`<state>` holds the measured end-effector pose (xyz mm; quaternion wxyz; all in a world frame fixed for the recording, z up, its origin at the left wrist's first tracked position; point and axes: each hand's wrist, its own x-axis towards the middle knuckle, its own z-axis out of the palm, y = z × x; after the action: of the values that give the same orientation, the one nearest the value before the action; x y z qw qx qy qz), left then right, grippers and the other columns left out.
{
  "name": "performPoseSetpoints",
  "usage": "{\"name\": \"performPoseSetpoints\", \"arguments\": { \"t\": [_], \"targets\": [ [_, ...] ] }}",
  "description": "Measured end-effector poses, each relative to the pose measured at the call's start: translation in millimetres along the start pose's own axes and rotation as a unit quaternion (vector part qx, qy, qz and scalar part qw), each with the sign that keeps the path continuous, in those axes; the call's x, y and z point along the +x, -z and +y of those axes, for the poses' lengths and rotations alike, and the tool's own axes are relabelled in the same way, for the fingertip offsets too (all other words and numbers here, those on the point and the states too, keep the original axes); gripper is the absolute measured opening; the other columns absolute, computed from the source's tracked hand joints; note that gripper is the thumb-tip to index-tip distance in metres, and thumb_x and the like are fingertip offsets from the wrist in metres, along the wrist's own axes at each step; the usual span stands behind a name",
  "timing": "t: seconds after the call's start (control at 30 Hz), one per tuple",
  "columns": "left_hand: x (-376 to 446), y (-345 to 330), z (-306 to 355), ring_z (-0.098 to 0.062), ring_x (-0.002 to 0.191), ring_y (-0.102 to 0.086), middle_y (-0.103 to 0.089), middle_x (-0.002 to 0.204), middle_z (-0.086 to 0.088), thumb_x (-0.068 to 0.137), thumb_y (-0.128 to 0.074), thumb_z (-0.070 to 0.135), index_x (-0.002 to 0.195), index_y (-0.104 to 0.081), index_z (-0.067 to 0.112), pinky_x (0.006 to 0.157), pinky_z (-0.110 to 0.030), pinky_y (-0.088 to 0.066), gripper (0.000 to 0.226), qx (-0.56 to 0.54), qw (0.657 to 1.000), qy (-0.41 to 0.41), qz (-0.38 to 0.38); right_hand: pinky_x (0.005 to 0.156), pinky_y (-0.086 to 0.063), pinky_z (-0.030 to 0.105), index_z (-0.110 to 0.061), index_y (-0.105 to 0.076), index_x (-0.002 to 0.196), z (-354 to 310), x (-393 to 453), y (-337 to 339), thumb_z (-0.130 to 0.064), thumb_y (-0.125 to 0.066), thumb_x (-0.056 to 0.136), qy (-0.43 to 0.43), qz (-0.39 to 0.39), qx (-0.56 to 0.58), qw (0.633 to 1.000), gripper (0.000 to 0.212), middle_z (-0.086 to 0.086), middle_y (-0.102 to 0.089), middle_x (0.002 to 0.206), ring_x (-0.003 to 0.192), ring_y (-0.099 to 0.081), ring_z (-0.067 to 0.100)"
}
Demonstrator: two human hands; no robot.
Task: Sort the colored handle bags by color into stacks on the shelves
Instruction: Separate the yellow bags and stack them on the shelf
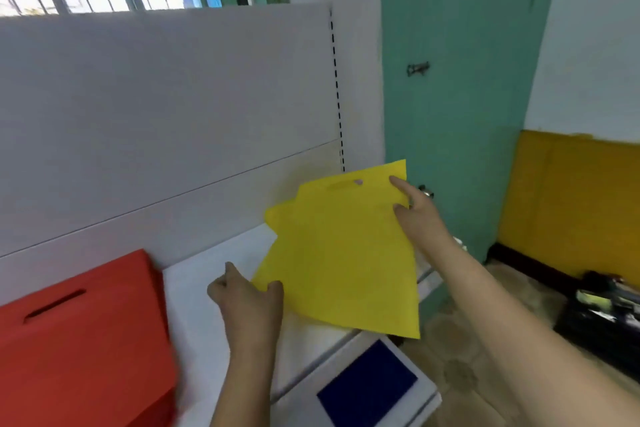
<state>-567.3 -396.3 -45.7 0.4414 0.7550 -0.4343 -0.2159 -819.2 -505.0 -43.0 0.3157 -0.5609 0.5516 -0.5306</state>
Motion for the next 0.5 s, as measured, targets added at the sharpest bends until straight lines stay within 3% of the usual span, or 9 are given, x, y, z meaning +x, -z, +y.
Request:
{"name": "performPoseSetpoints", "arguments": {
  "t": [0.07, 0.1, 0.17, 0.23, 0.3, 0.33, 0.5],
  "targets": [
    [27.9, -9.3, 2.0, -0.038, 0.127, -0.043, -0.030, 0.148, -0.018, 0.088, -0.064, 0.025, 0.151, -0.025, 0.003, 0.096, -0.040, -0.040, 0.078, 0.072, 0.996, 0.019, -0.047, 0.072, -0.044, 0.008, -0.027, -0.049, 0.141, 4.2, 40.8, -0.1, 0.000, -0.045, 0.095, 0.006, -0.019, -0.065, 0.998, 0.053, 0.002, -0.052, 0.138, 0.095, -0.056, 0.007],
    [39.0, -14.0, 3.8, -0.037, 0.129, -0.042, -0.035, 0.147, -0.018, 0.088, -0.063, 0.032, 0.149, -0.029, 0.004, 0.098, -0.041, -0.040, 0.075, 0.101, 0.992, 0.024, -0.073, 0.060, -0.040, 0.004, -0.027, -0.050, 0.140, 5.5, 61.3, -0.8, 0.000, -0.044, 0.095, 0.006, -0.033, -0.090, 0.995, 0.053, 0.003, -0.055, 0.131, 0.079, -0.050, -0.001],
    [52.9, -24.8, 9.8, -0.034, 0.131, -0.043, -0.043, 0.144, -0.017, 0.090, -0.060, 0.042, 0.145, -0.035, 0.005, 0.101, -0.040, -0.041, 0.071, 0.138, 0.982, 0.027, -0.127, 0.053, -0.037, 0.003, -0.027, -0.051, 0.138, 5.5, 98.0, -3.6, 0.001, -0.043, 0.094, 0.003, -0.071, -0.140, 0.988, 0.053, 0.001, -0.054, 0.116, 0.067, -0.041, -0.005],
    [60.9, -37.7, 16.9, -0.032, 0.132, -0.043, -0.044, 0.143, -0.016, 0.091, -0.058, 0.046, 0.145, -0.035, 0.006, 0.103, -0.037, -0.041, 0.071, 0.163, 0.973, 0.019, -0.163, 0.071, -0.041, 0.002, -0.025, -0.053, 0.137, 7.1, 128.5, -10.3, 0.003, -0.043, 0.093, 0.025, -0.114, -0.193, 0.974, 0.053, 0.002, -0.054, 0.119, 0.086, -0.055, 0.003],
    [66.2, -51.9, 24.4, -0.029, 0.132, -0.043, -0.043, 0.144, -0.014, 0.091, -0.057, 0.049, 0.147, -0.032, 0.011, 0.103, -0.034, -0.041, 0.072, 0.167, 0.969, 0.011, -0.180, 0.103, -0.037, 0.020, -0.020, -0.053, 0.136, 14.1, 154.5, -20.8, 0.005, -0.045, 0.092, 0.077, -0.152, -0.244, 0.955, 0.052, 0.007, -0.051, 0.139, 0.124, -0.051, 0.021],
    [68.3, -59.2, 28.3, -0.028, 0.131, -0.044, -0.043, 0.143, -0.012, 0.092, -0.057, 0.049, 0.147, -0.032, 0.012, 0.102, -0.033, -0.041, 0.071, 0.164, 0.969, 0.009, -0.186, 0.107, -0.032, 0.025, -0.019, -0.053, 0.137, 19.6, 165.2, -27.0, 0.004, -0.046, 0.092, 0.096, -0.169, -0.267, 0.944, 0.050, 0.007, -0.047, 0.144, 0.131, -0.045, 0.024],
    [71.7, -86.2, 44.6, -0.024, 0.123, -0.051, -0.036, 0.138, -0.008, 0.094, -0.053, 0.050, 0.149, -0.026, 0.014, 0.092, -0.028, -0.043, 0.071, 0.180, 0.966, 0.027, -0.184, 0.107, -0.028, 0.026, -0.020, -0.040, 0.146, 39.5, 196.1, -54.9, -0.013, -0.052, 0.097, 0.114, -0.269, -0.348, 0.891, 0.051, 0.009, -0.040, 0.148, 0.135, -0.038, 0.025]
  ]
}}
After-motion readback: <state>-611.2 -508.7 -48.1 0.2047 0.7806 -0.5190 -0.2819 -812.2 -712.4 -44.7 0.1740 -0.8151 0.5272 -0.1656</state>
